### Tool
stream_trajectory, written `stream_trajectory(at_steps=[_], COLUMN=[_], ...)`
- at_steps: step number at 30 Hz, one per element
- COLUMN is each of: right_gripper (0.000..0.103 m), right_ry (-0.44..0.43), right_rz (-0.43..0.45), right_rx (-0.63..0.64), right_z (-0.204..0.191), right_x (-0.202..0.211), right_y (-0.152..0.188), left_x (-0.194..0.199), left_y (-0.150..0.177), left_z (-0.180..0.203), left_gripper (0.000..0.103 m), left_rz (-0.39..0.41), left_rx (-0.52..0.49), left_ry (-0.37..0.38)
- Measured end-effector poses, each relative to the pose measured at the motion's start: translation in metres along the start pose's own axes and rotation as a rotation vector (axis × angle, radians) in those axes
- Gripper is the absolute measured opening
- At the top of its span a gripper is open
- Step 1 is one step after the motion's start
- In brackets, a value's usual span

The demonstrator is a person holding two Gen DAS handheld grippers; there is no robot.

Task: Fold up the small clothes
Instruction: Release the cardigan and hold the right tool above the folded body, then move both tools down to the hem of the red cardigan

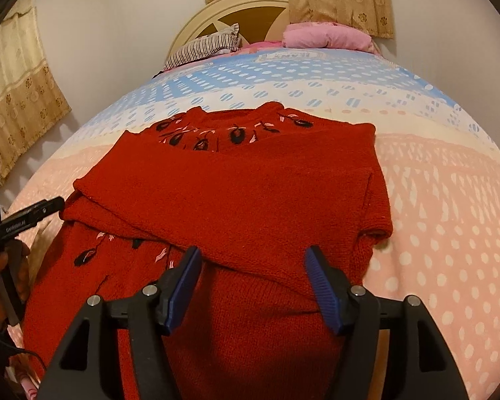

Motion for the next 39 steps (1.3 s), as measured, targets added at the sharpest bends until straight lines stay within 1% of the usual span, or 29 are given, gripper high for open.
stream_trajectory(at_steps=[3, 5, 9, 11, 18, 25, 34, 39], right_gripper=[0.066, 0.066, 0.066, 0.066, 0.066, 0.067, 0.067, 0.067], right_ry=[-0.026, -0.029, -0.011, 0.000, 0.003, -0.010, -0.006, -0.001], right_rz=[0.005, 0.017, 0.058, 0.065, 0.024, 0.007, -0.012, -0.017], right_rx=[-0.030, -0.035, -0.036, -0.027, -0.007, -0.017, -0.026, -0.028], right_z=[0.004, 0.004, 0.002, -0.001, -0.012, -0.015, -0.012, -0.009], right_x=[0.001, 0.004, 0.017, 0.023, 0.036, 0.049, 0.060, 0.068], right_y=[-0.001, -0.001, 0.000, 0.003, 0.023, 0.040, 0.062, 0.070], left_x=[0.007, 0.014, 0.028, 0.036, 0.058, 0.076, 0.104, 0.112], left_y=[0.002, 0.003, 0.005, 0.006, 0.012, 0.032, 0.056, 0.076], left_z=[0.005, 0.007, 0.013, 0.018, 0.033, 0.043, 0.044, 0.041], left_gripper=[0.103, 0.103, 0.103, 0.103, 0.103, 0.103, 0.103, 0.103], left_rz=[0.001, 0.008, 0.022, 0.026, 0.035, 0.009, 0.005, -0.019], left_rx=[-0.009, -0.021, -0.036, -0.058, -0.098, -0.106, -0.098, -0.096], left_ry=[0.011, 0.018, 0.034, 0.044, 0.079, 0.123, 0.154, 0.163])
Point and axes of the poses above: each gripper's, at about its wrist camera, not at the fingertips, and x roughly against the way its jaws point, z to its right, y to its underside, the point moved 7 cm from there along -x, roughly the way its jaws point, and after that the axes turned 8 degrees about -x, right-handed, at the moved point
